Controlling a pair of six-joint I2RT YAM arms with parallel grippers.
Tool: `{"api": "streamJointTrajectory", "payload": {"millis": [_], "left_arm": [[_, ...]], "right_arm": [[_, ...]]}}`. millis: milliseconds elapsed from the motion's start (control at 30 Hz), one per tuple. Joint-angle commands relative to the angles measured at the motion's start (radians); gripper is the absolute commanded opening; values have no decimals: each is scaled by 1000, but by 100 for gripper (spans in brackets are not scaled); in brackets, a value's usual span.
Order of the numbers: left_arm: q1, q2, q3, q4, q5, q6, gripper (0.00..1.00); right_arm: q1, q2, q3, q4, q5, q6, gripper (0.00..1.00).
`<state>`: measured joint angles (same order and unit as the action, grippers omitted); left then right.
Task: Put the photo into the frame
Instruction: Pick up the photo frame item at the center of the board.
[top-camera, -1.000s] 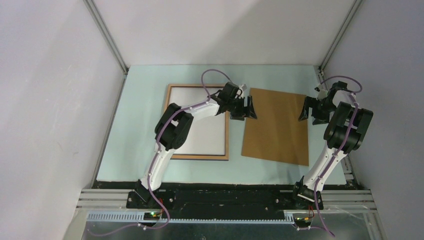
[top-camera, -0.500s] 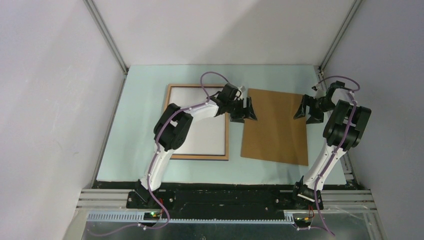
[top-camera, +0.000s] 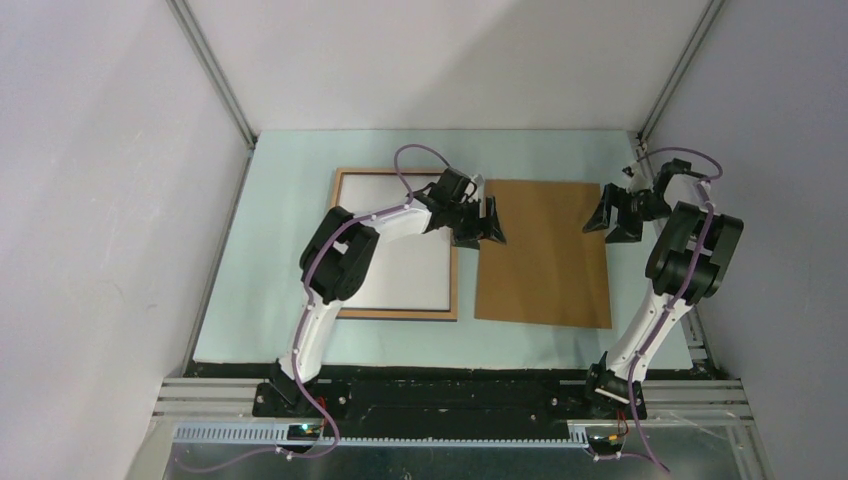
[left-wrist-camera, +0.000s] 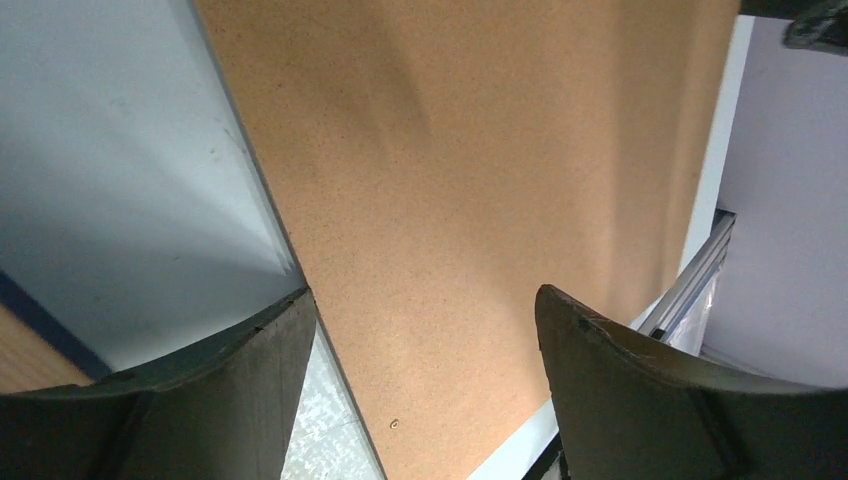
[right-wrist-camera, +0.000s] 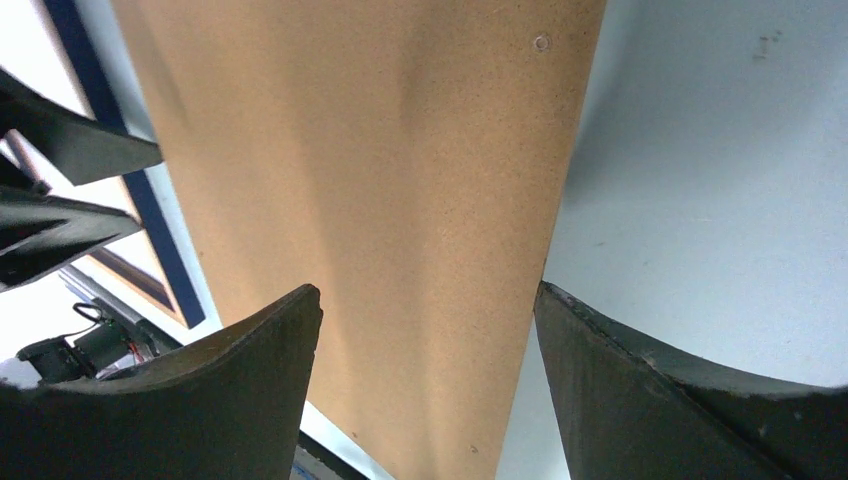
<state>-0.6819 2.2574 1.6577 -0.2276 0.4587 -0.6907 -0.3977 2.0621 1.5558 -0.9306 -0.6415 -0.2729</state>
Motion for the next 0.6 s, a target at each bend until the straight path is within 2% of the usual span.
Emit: {"api": "streamJointTrajectory", "payload": {"millis": [0, 567], "left_arm": [[-24, -38, -19, 10, 19, 38, 86], [-1, -88, -36, 10, 103, 75, 86]], "right_arm": [[73, -131, 5, -124, -259, 53, 81], [160, -382, 26, -209, -416, 116, 80]]}}
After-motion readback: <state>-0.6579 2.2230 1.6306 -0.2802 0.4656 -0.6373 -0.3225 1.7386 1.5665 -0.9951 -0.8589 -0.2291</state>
